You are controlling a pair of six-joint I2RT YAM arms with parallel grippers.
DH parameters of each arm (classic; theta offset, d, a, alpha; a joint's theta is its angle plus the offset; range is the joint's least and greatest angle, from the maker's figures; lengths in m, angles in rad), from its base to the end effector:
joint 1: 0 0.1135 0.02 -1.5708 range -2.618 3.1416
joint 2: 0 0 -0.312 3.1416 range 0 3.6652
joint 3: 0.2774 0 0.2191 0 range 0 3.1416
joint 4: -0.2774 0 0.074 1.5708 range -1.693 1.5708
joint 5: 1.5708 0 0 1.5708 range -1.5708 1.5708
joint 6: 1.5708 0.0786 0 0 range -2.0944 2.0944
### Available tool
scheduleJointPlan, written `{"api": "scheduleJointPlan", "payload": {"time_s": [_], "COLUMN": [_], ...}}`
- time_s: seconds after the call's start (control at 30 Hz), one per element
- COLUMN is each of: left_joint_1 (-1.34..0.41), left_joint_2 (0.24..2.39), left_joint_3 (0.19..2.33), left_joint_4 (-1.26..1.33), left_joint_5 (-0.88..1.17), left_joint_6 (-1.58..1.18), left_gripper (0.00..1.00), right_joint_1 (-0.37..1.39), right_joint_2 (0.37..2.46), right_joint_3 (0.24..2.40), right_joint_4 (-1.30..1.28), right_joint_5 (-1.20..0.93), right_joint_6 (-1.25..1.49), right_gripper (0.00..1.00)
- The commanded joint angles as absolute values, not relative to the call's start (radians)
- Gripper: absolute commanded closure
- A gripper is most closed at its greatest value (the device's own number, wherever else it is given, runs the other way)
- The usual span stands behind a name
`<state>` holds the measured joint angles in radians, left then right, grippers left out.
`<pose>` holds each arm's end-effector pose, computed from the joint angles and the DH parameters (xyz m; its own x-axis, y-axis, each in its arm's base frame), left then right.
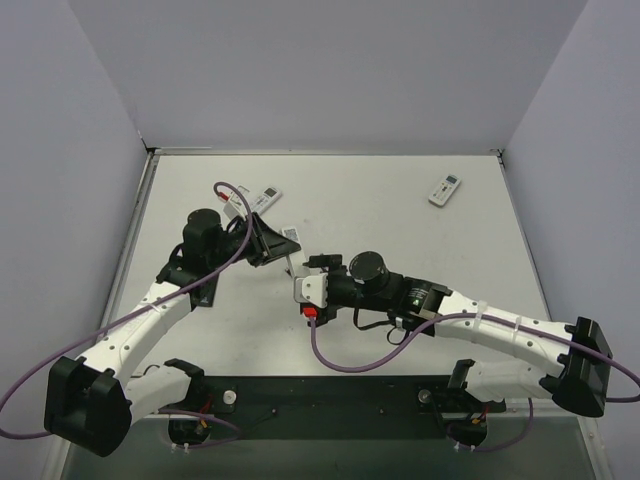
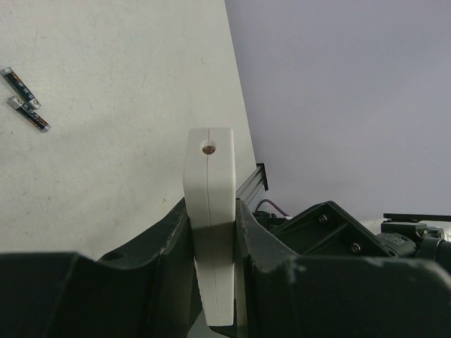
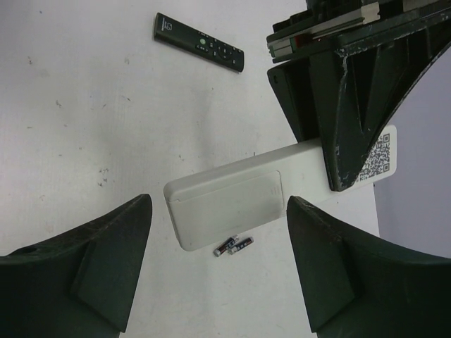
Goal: Load the batteries into the remote control
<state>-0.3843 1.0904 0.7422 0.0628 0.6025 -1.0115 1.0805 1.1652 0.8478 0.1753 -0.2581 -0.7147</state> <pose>0.1942 -0.1266 0.3356 -0.8276 -0.4186 -0.3739 0.2102 0.3866 -0.8980 0.1068 0.2426 0.3702 0.5866 -0.2467 -0.7714 -0.7778 0.0936 -0.6215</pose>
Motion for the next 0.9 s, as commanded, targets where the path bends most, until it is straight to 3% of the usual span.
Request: {"api": "scheduleJointPlan", "payload": {"time_s": [0.0,0.23,0.87], "left_joint_1": [-0.383,-0.383,-0.347], "left_joint_2": [1.086,1.088,1.100], "left_joint_3": [0.801,0.813,0.811], "left_joint_4": [0.080,0.075,0.195], "left_joint_5": [0.630,0.650,0.730], "left_joint_6": [-1.014,-1.012,-1.134], "left_gripper": [1.00,1.00,1.00], "right_joint_1": [1.091,1.095,1.115], "right_joint_2": [1.181,1.207,1.227], "right_joint_3": [0.905,0.925,0.870], "right_joint_4": [0.189,0.147,0.068], "right_joint_5": [-0.310,-0.313,-0.258], "right_joint_6": [-0.742,-0.769,-0.753], "right_gripper": [0.29,0.33,0.58]}}
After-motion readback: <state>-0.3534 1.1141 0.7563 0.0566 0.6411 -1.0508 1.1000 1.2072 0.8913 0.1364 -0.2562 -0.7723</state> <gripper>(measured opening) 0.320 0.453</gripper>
